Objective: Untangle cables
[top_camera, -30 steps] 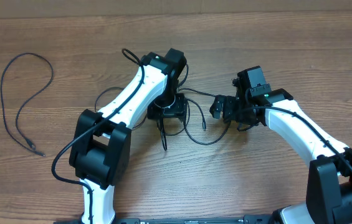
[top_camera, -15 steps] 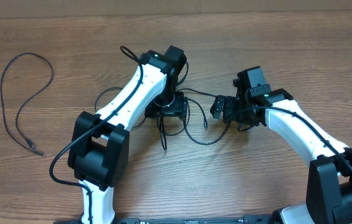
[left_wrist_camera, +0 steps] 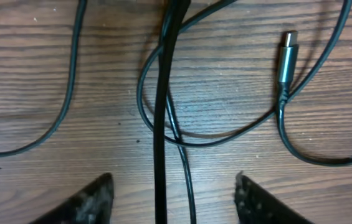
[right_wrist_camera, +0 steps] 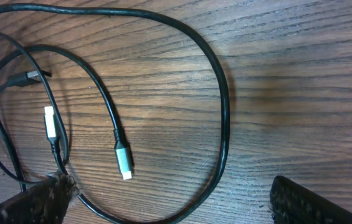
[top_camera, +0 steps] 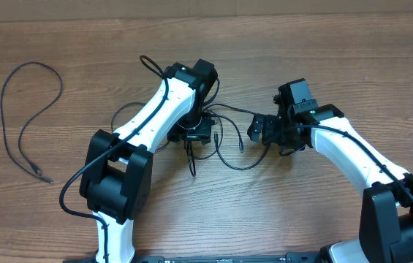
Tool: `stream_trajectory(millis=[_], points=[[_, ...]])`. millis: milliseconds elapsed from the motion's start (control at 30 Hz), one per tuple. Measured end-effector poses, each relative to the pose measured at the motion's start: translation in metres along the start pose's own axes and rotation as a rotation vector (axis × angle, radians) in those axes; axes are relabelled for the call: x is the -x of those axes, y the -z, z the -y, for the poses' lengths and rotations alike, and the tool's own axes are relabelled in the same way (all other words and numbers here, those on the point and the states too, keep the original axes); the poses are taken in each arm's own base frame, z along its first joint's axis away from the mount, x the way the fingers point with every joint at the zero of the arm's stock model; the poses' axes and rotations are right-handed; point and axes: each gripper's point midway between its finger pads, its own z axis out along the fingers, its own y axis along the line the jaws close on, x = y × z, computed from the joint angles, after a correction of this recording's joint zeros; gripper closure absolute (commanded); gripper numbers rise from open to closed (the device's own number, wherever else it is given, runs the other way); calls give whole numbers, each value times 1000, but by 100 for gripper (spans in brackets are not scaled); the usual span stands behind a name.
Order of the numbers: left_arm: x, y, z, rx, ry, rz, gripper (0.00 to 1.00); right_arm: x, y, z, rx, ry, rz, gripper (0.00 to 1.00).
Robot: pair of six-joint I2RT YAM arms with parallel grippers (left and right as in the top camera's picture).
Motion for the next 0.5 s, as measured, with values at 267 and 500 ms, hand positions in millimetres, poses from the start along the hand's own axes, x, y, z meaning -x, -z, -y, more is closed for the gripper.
stream_trajectory(millis=[267, 500], points=[[-2, 0, 1, -4, 6, -7, 96, 3, 0, -1, 5, 3, 12, 0], [-6, 2, 11, -46, -9, -17, 96, 3, 0, -1, 5, 3, 13, 0]])
